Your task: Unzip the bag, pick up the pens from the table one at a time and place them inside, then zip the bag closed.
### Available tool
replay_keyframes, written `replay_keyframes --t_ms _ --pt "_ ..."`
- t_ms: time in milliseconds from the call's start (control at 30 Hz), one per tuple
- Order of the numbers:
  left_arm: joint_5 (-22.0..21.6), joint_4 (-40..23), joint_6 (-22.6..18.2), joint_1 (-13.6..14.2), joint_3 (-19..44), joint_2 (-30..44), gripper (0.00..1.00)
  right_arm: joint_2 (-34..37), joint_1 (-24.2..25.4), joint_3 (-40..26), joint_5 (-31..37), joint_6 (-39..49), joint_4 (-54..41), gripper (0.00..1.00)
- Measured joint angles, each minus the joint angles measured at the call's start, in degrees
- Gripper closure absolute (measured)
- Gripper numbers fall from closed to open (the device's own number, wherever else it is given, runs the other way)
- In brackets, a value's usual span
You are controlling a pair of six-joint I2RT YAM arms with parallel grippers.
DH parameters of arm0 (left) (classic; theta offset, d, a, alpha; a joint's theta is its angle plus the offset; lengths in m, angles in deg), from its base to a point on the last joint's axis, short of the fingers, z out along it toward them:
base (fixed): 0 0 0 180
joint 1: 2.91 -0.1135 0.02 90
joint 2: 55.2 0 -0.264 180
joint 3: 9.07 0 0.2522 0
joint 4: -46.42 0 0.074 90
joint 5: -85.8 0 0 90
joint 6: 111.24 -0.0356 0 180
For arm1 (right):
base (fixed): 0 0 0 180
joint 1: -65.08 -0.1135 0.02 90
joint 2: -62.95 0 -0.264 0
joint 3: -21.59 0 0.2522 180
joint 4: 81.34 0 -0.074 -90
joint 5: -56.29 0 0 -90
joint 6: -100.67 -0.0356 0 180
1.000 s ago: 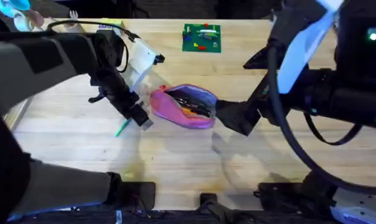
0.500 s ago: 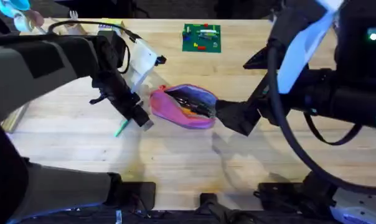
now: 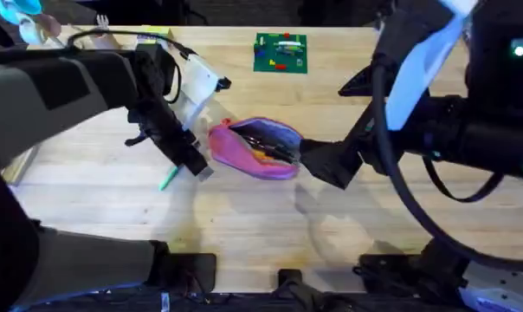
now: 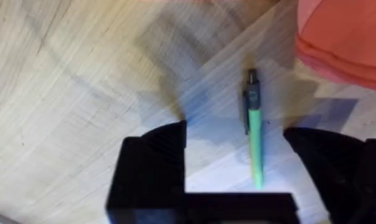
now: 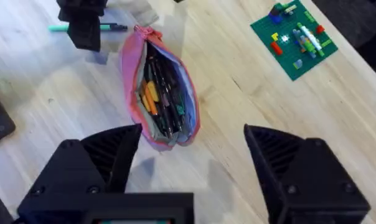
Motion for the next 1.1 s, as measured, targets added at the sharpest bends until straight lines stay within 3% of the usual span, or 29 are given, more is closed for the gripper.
replay_keyframes --t_ms 167,200,267,300,467,1100 --pt "0.6 -0.3 0.4 0.8 -0.3 -0.2 0.369 0.0 0.0 0.0 0.2 0.0 0.0 0.004" --pt "0.5 0.2 1.0 0.7 -0.3 -0.2 0.641 0.0 0.0 0.0 0.3 0.0 0.0 0.003" --pt "-0.1 0.7 1.1 0.7 -0.3 -0.2 0.792 0.0 0.0 0.0 0.3 0.0 0.0 0.003" --pt "-0.9 1.2 1.3 0.7 -0.2 -0.2 0.940 0.0 0.0 0.0 0.3 0.0 0.0 0.003" --pt "-1.0 1.2 1.4 0.7 -0.2 -0.2 0.950 0.0 0.0 0.0 0.3 0.0 0.0 0.004" --pt "0.0 0.2 11.1 0.7 3.6 2.6 0.959 0.0 0.0 0.0 0.3 0.0 0.0 0.004"
